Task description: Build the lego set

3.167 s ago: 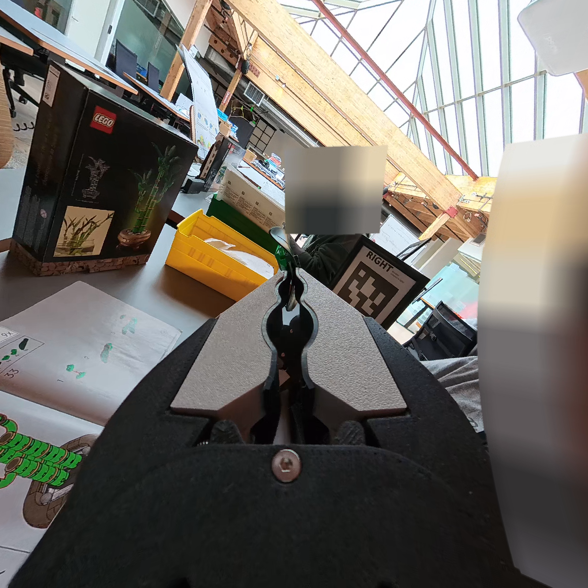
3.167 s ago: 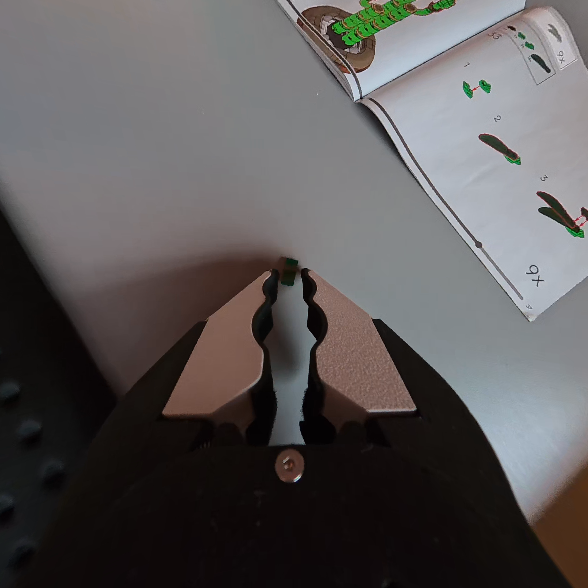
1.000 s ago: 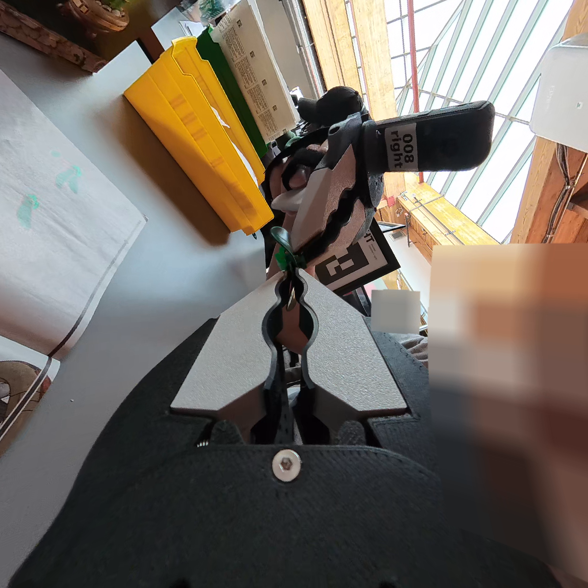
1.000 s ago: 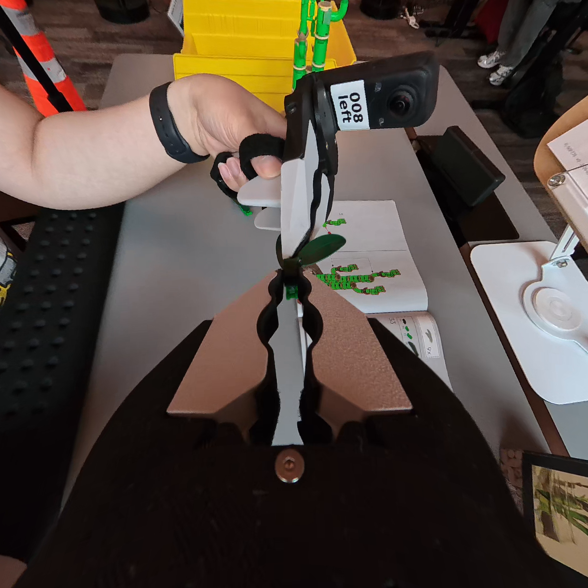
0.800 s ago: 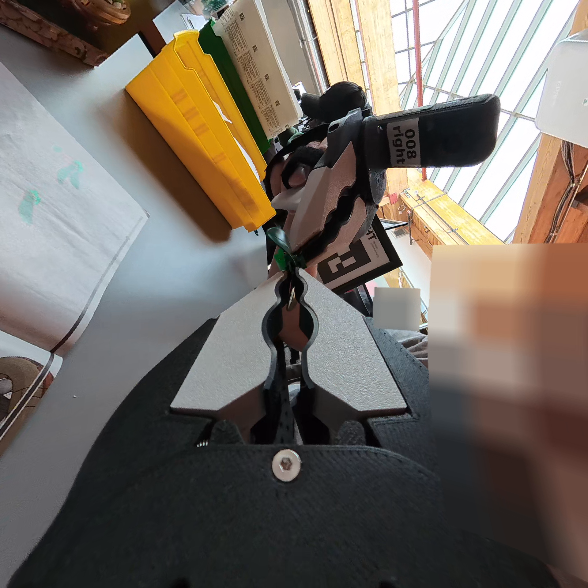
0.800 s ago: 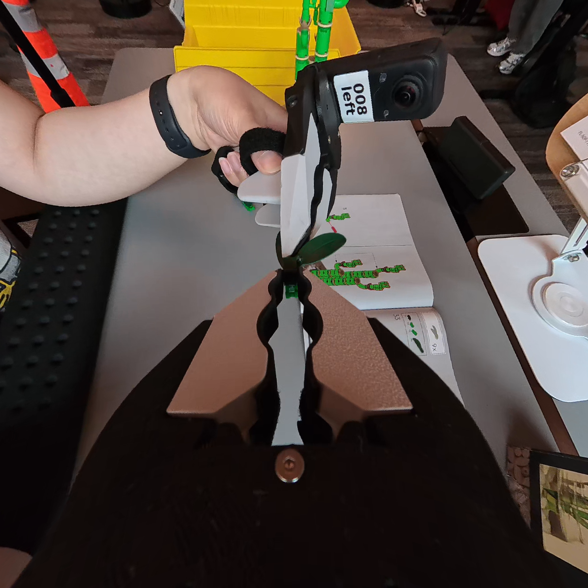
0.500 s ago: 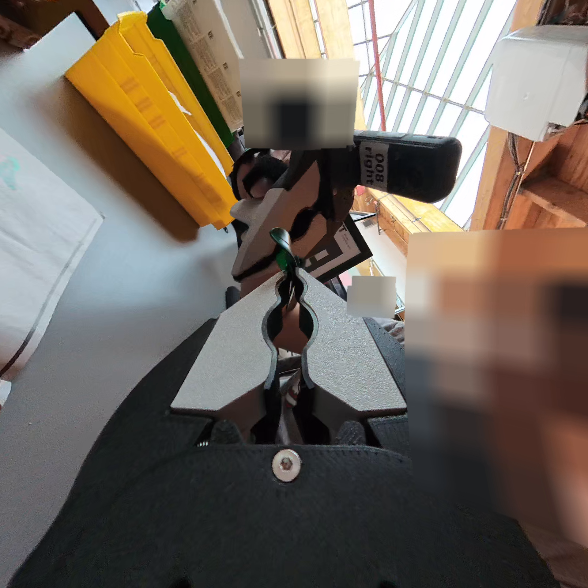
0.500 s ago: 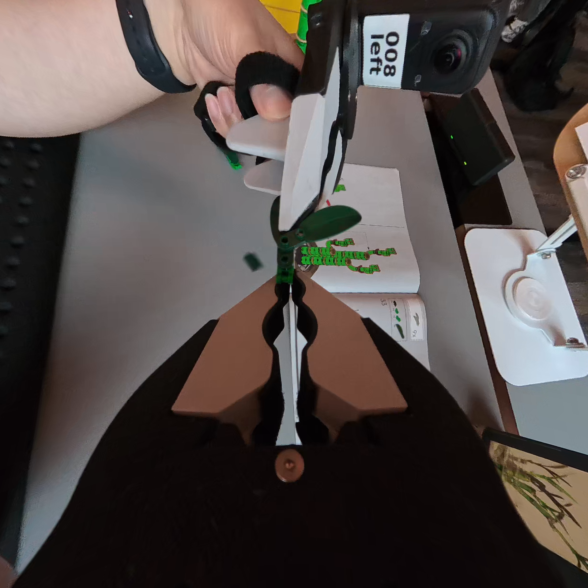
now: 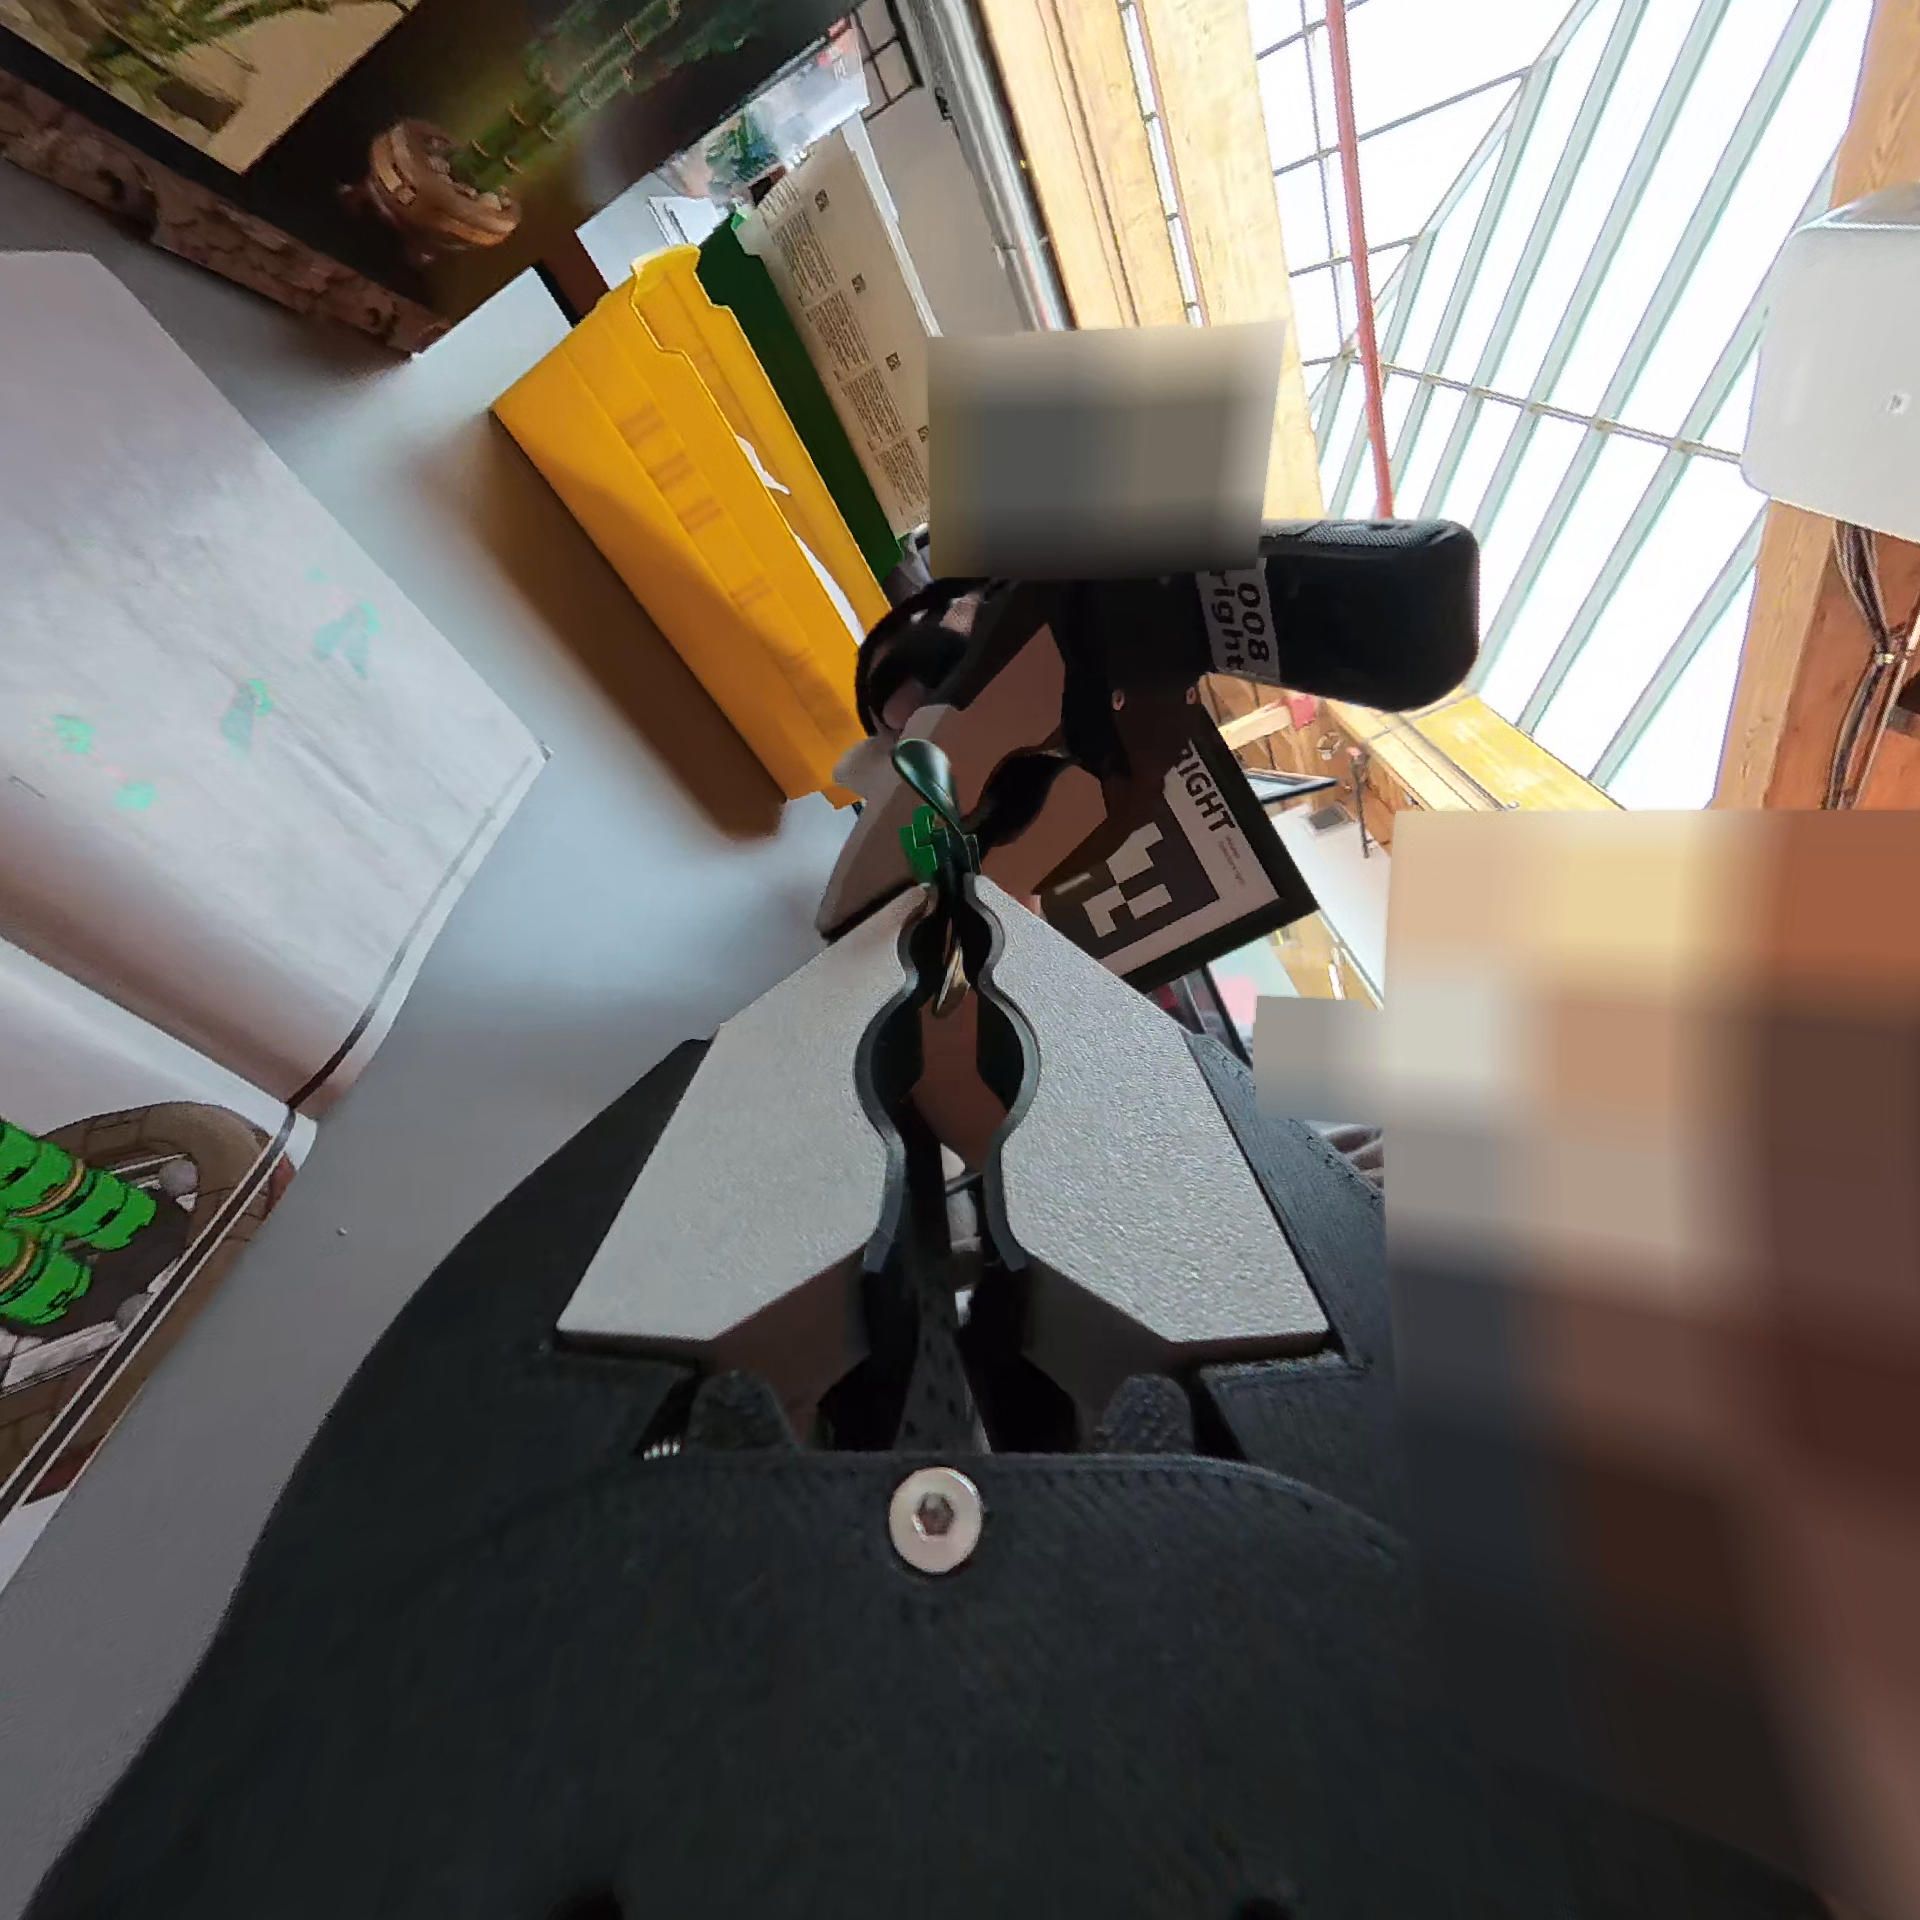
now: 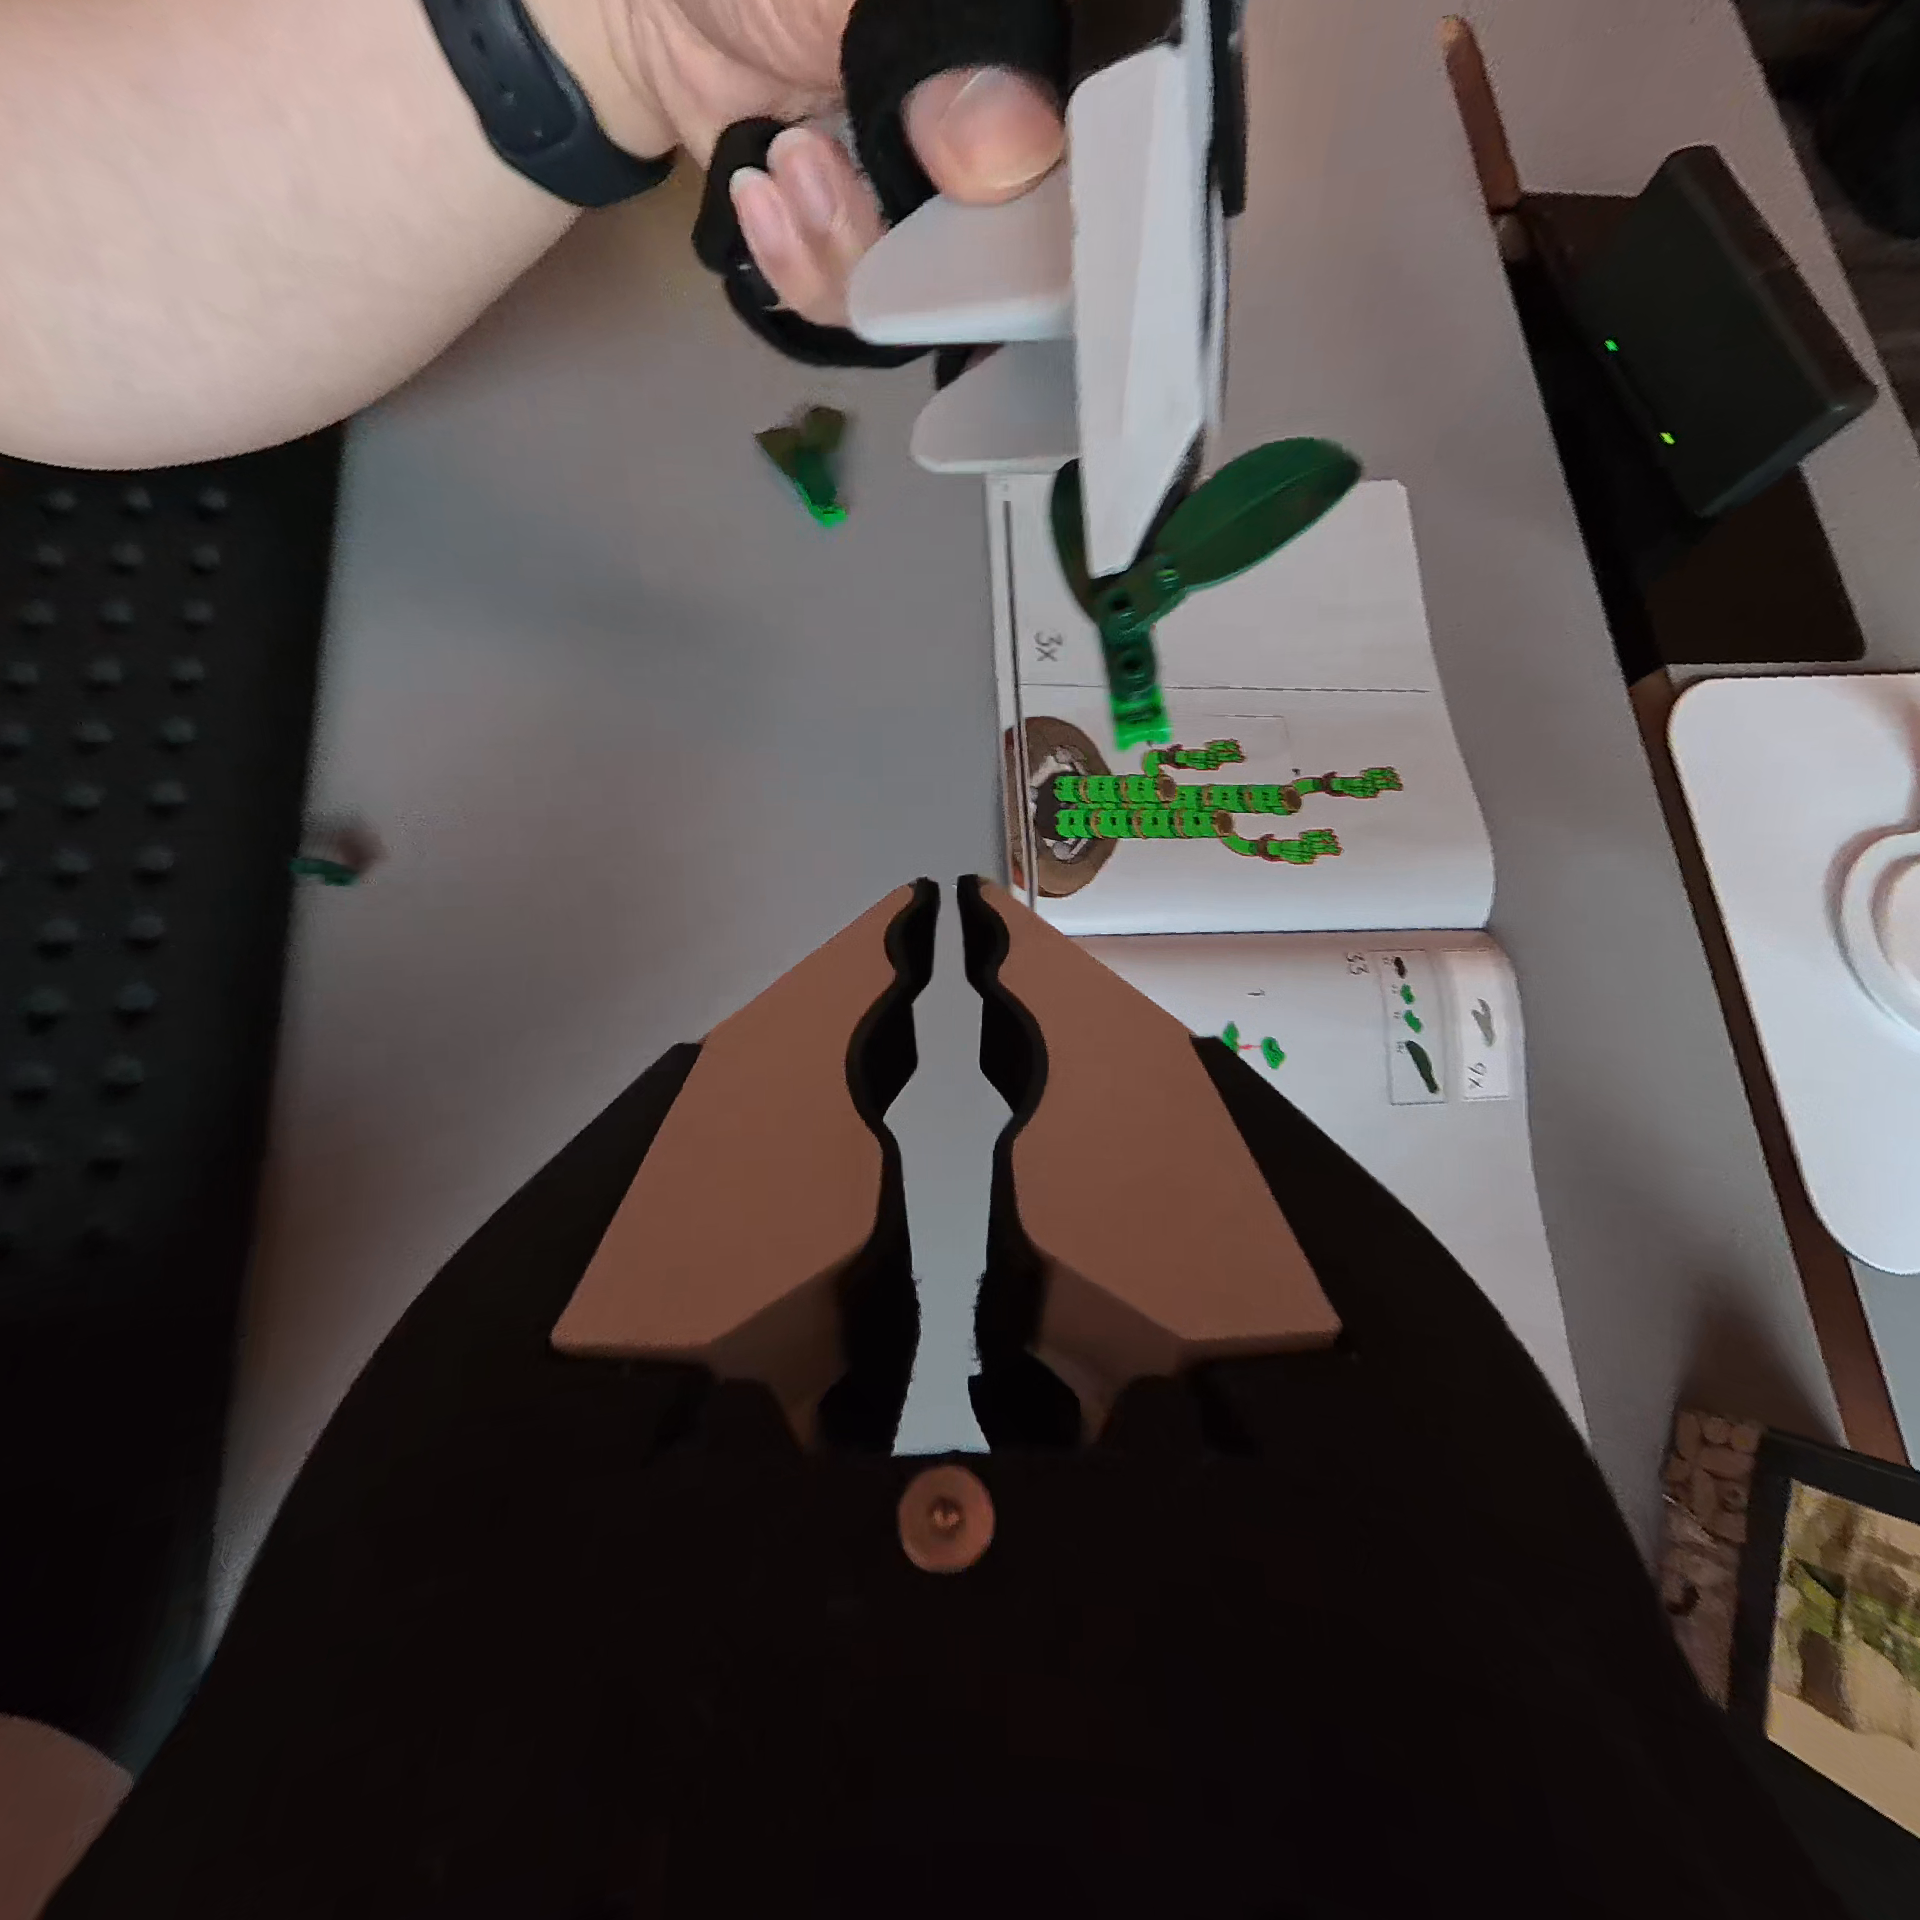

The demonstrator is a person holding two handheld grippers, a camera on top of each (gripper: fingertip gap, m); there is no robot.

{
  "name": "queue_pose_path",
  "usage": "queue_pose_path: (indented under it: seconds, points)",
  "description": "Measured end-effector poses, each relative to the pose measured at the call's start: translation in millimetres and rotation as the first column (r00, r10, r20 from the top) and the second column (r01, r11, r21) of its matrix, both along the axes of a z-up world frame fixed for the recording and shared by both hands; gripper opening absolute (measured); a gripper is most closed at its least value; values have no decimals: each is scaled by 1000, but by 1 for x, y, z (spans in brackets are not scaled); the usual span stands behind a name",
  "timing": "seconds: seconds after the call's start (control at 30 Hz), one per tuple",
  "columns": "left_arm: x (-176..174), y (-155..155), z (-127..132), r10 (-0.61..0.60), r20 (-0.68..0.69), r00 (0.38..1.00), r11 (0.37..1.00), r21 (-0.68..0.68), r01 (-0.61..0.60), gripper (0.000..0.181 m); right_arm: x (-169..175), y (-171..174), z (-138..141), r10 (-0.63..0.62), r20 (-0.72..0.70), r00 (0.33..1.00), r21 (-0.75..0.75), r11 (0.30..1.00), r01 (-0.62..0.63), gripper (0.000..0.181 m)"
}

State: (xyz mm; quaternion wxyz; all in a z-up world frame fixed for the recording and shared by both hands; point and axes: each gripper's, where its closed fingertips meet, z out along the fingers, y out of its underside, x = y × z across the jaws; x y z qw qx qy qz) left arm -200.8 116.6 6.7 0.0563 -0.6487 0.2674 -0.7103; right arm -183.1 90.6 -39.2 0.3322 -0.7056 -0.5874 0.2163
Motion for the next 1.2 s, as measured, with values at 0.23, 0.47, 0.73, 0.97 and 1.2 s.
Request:
queue_pose_path:
  seconds: [0.23, 0.47, 0.73, 0.97, 1.2]
  points:
    - [-27, 12, 19, 102, 10, 995, 991, 83, -103, 0, -51, -58, 12, 215, -78, 973, -9, 976, -217, 14]
    - [-27, 10, 23, 91, 26, 996, 991, 93, -93, 0, -71, -142, -82, 393, 20, 919, -149, 910, -386, 15]
    - [-19, 2, 23, 60, 13, 998, 993, 104, -61, 0, -73, -157, -125, 401, 24, 916, -153, 907, -393, 15]
    - [-21, 5, 22, 68, 18, 998, 993, 93, -69, 0, -80, -158, -124, 328, -53, 943, -216, 918, -332, 7]
    - [-22, 2, 26, 61, 25, 998, 992, 105, -63, 0, -53, -144, -103, -16, -8, 1000, -879, 478, 0, 7]
